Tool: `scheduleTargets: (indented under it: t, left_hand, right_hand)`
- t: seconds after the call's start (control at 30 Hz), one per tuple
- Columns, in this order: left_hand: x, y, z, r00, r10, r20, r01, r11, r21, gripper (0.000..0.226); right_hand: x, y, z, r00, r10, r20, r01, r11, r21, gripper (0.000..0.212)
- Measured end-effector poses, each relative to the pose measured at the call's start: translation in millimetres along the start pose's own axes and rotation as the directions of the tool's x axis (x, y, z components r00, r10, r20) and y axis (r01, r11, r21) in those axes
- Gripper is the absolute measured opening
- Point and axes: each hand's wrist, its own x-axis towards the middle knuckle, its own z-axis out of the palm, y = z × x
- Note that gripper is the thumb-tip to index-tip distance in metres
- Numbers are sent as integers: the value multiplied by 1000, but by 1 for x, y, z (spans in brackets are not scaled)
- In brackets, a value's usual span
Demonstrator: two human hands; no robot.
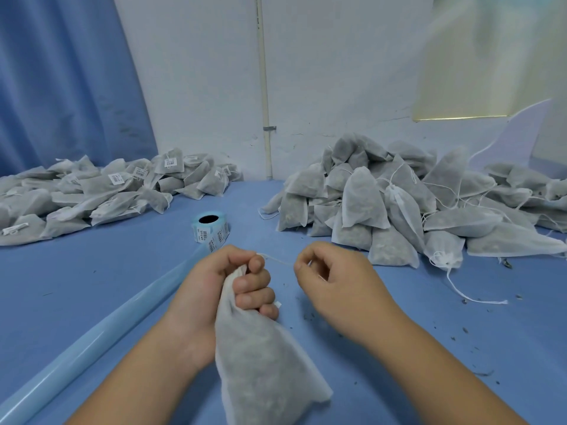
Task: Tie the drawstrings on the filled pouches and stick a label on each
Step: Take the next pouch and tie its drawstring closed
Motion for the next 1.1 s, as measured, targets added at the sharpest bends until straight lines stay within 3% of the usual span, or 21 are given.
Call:
scheduleTargets:
  t: [0.03,0.1,0.2,0.27,0.33,0.53,0.77,1.1]
  left_hand:
    - [1,0,0,1000,-7,-17,7,1000,-16,13]
    - [2,0,0,999,-21,-38,20,999,-26,13]
    - [2,-3,0,999,-39,-23,40,999,12,15]
    - [2,-5,1,999,-45,6,44,998,55,17]
    - [2,-8,2,998,-50,45,47,996,79,20]
    - [0,-8,2,995,-26,95,11,988,153,22]
    - [-2,-8,2,992,53,116,-95,914,395,17]
    - [-4,-3,0,994,-2,105,-54,844,534,18]
  right_hand:
    - [0,0,-1,998,-35,-46,30,995,-98,3]
    - [0,-3,-3,988,-95,-118,75,983,-166,13]
    - [-2,-13,-3,992,-51,-117,67,989,135,7]
    - [-6,-22,-4,1000,-4,21,-3,942,336,9]
    - [-8,-26,-3,993,16,113,-59,917,395,11]
    - [-7,-28,-9,978,52,201,-133,901,414,12]
    - [-6,-27,-13,968,46,247,-140,915,379,11]
    - [-6,-23,-12,952,22,304,-139,919,368,22]
